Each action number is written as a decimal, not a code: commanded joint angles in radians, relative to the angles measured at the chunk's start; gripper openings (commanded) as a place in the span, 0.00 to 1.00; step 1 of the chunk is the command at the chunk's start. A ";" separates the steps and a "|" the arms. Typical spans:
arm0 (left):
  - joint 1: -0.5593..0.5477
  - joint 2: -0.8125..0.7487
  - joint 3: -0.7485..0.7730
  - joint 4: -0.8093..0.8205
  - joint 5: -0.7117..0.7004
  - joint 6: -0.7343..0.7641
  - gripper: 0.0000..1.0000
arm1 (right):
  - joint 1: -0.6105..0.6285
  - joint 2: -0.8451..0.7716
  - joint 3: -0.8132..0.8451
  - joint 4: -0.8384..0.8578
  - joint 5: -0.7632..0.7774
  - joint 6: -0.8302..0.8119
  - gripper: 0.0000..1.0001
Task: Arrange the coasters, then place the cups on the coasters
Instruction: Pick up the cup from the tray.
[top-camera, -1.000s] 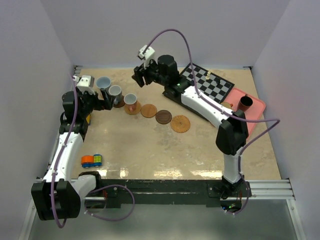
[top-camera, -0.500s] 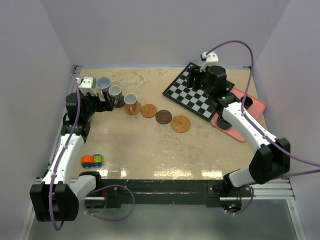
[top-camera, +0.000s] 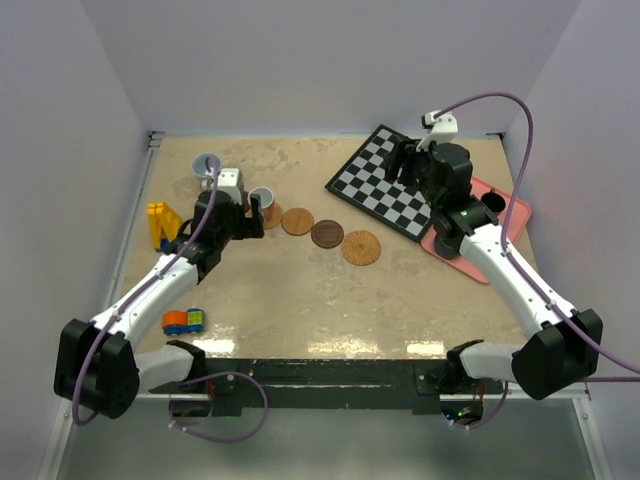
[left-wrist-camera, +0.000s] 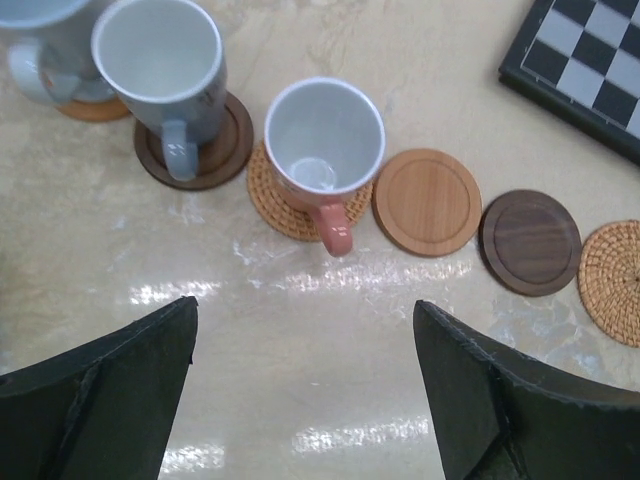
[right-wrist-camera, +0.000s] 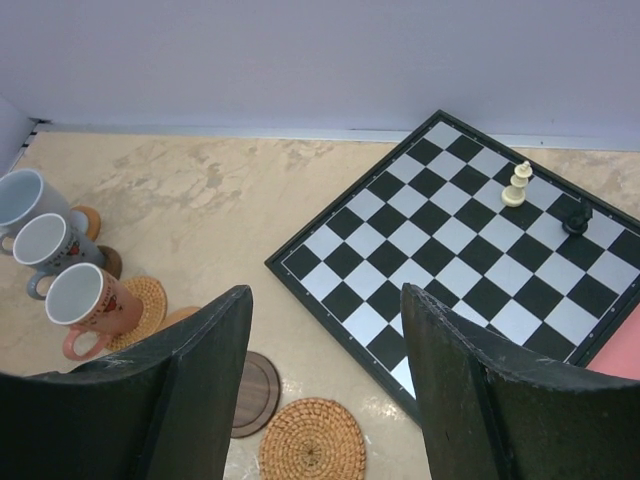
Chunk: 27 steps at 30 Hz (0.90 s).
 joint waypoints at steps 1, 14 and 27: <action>-0.066 0.076 0.024 0.022 -0.130 -0.079 0.93 | 0.001 -0.045 -0.007 0.032 -0.025 0.013 0.65; -0.080 0.309 0.113 0.145 -0.133 -0.050 0.91 | 0.001 -0.074 -0.058 0.063 -0.088 0.027 0.65; -0.080 0.416 0.183 0.114 -0.193 0.002 0.77 | 0.001 -0.054 -0.052 0.067 -0.105 0.028 0.65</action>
